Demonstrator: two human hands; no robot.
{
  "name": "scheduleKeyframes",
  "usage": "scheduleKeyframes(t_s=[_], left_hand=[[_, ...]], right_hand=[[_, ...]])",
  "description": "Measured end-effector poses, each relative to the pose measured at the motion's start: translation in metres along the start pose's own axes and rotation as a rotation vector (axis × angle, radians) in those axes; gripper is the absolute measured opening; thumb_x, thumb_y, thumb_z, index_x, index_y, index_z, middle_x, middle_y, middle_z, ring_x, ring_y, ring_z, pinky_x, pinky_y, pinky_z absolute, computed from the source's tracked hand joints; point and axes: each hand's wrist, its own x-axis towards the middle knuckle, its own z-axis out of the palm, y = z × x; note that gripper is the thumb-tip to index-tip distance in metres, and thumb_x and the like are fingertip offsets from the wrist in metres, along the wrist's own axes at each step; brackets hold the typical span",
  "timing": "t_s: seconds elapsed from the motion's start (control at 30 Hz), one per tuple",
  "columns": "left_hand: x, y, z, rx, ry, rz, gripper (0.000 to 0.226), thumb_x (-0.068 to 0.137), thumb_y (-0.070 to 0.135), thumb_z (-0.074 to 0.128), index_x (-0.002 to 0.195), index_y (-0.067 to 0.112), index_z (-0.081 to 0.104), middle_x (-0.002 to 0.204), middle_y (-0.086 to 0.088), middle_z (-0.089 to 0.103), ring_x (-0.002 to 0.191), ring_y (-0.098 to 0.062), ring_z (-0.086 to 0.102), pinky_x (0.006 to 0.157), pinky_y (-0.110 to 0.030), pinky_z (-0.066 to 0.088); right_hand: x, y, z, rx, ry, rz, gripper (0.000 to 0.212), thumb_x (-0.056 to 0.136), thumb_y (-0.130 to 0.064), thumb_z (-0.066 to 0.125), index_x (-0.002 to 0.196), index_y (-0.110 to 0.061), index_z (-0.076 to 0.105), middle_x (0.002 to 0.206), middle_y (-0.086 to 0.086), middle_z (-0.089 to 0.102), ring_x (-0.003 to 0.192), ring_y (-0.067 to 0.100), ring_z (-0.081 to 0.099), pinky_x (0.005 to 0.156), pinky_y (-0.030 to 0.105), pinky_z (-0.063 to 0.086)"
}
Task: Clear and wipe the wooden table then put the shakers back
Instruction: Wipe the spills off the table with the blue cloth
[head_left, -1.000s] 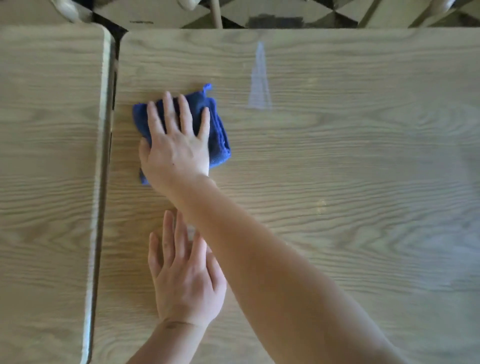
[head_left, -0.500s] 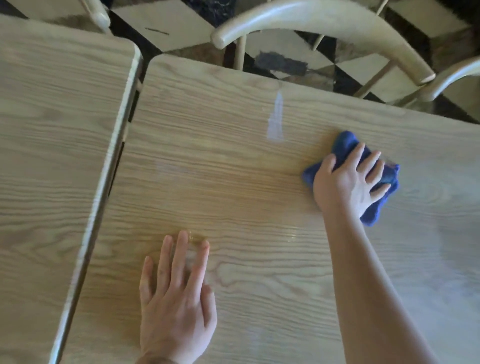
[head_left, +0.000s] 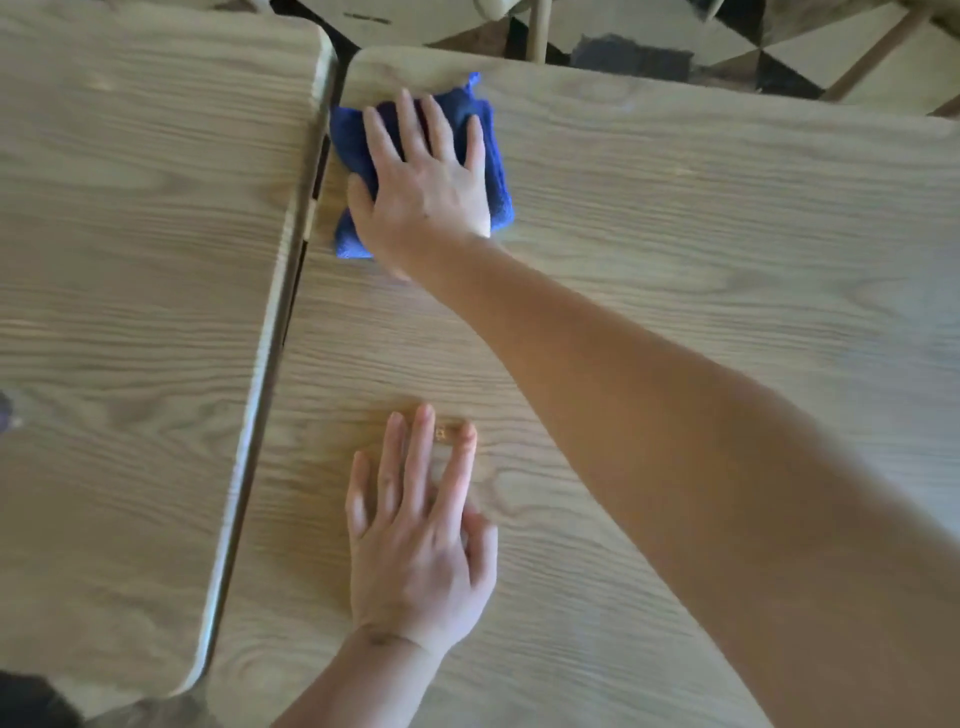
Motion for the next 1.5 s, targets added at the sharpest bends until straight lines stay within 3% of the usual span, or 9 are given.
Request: scheduleKeyframes(t_s=[0.13, 0.37, 0.5, 0.7, 0.83, 1.0, 1.13, 1.27, 1.5], left_hand=[[0.000, 0.003, -0.003, 0.007, -0.017, -0.004, 0.071, 0.085, 0.034, 0.044, 0.155, 0.028, 0.033, 0.168, -0.009, 0.022, 0.156, -0.031, 0.017, 0.124, -0.055, 0.013], [-0.002, 0.000, -0.002, 0.011, 0.006, 0.007, 0.070, 0.086, 0.035, 0.046, 0.155, 0.027, 0.036, 0.167, -0.010, 0.024, 0.156, -0.031, 0.019, 0.124, -0.054, 0.013], [-0.002, 0.001, -0.003, 0.002, -0.003, 0.011, 0.068, 0.088, 0.036, 0.043, 0.155, 0.027, 0.036, 0.168, -0.010, 0.022, 0.156, -0.031, 0.017, 0.124, -0.055, 0.014], [-0.002, -0.001, 0.006, -0.001, 0.026, 0.003, 0.068, 0.088, 0.038, 0.040, 0.155, 0.029, 0.033, 0.168, -0.008, 0.019, 0.157, -0.029, 0.015, 0.124, -0.054, 0.011], [0.000, -0.001, 0.009, -0.002, 0.037, -0.003, 0.067, 0.088, 0.040, 0.038, 0.154, 0.029, 0.034, 0.167, -0.008, 0.022, 0.156, -0.029, 0.016, 0.123, -0.053, 0.010], [-0.001, 0.002, -0.008, -0.070, -0.045, -0.016, 0.064, 0.093, 0.042, 0.034, 0.156, 0.030, 0.030, 0.169, -0.005, 0.016, 0.157, -0.026, 0.010, 0.125, -0.052, 0.009], [-0.009, 0.009, -0.023, -0.168, -0.081, -0.021, 0.059, 0.093, 0.033, 0.053, 0.151, 0.025, 0.043, 0.167, -0.012, 0.022, 0.156, -0.034, 0.015, 0.125, -0.058, 0.012], [-0.039, 0.040, -0.039, -0.126, -0.219, 0.072, 0.057, 0.087, 0.034, 0.068, 0.142, 0.024, 0.056, 0.163, -0.013, 0.029, 0.149, -0.041, 0.026, 0.119, -0.062, 0.021], [-0.085, 0.135, -0.034, 0.017, -0.369, 0.223, 0.088, 0.085, 0.060, 0.067, 0.158, 0.029, 0.030, 0.164, -0.017, 0.023, 0.148, -0.043, 0.027, 0.114, -0.056, 0.033]], right_hand=[[0.000, 0.054, -0.017, -0.037, 0.015, -0.049, 0.065, 0.097, -0.052, 0.028, 0.157, -0.028, 0.027, 0.166, -0.001, 0.022, 0.153, 0.021, 0.015, 0.125, 0.051, 0.005], [-0.011, 0.180, -0.052, -0.056, 0.130, 0.328, 0.069, 0.092, -0.056, 0.025, 0.155, -0.026, 0.030, 0.164, 0.002, 0.026, 0.151, 0.025, 0.020, 0.123, 0.053, 0.010], [-0.015, 0.176, -0.052, -0.025, 0.135, 0.491, 0.070, 0.094, -0.055, 0.025, 0.157, -0.026, 0.024, 0.168, 0.004, 0.014, 0.155, 0.024, 0.010, 0.124, 0.053, 0.003], [-0.050, 0.169, -0.052, -0.013, 0.074, 0.475, 0.071, 0.095, -0.055, 0.027, 0.159, -0.025, 0.020, 0.168, 0.003, 0.012, 0.155, 0.023, 0.007, 0.125, 0.052, 0.002], [-0.137, 0.151, -0.043, 0.006, 0.031, 0.483, 0.069, 0.096, -0.055, 0.031, 0.159, -0.028, 0.018, 0.169, 0.001, 0.009, 0.155, 0.021, 0.005, 0.125, 0.051, 0.003], [-0.324, 0.116, -0.026, -0.011, 0.019, 0.522, 0.069, 0.097, -0.054, 0.033, 0.159, -0.028, 0.018, 0.168, 0.002, 0.015, 0.155, 0.021, 0.010, 0.125, 0.051, 0.010], [-0.457, 0.110, -0.017, -0.019, -0.022, 0.610, 0.071, 0.096, -0.057, 0.035, 0.159, -0.031, 0.014, 0.168, -0.002, 0.014, 0.156, 0.017, 0.004, 0.125, 0.049, 0.013], [-0.503, 0.126, -0.026, 0.042, -0.039, 0.760, 0.070, 0.096, -0.056, 0.036, 0.159, -0.032, 0.019, 0.168, -0.003, 0.013, 0.155, 0.018, 0.004, 0.125, 0.050, 0.013], [-0.532, 0.186, -0.036, 0.127, 0.064, 0.911, 0.069, 0.094, -0.061, 0.032, 0.157, -0.039, 0.016, 0.168, -0.009, 0.010, 0.155, 0.014, 0.001, 0.126, 0.044, 0.002]])
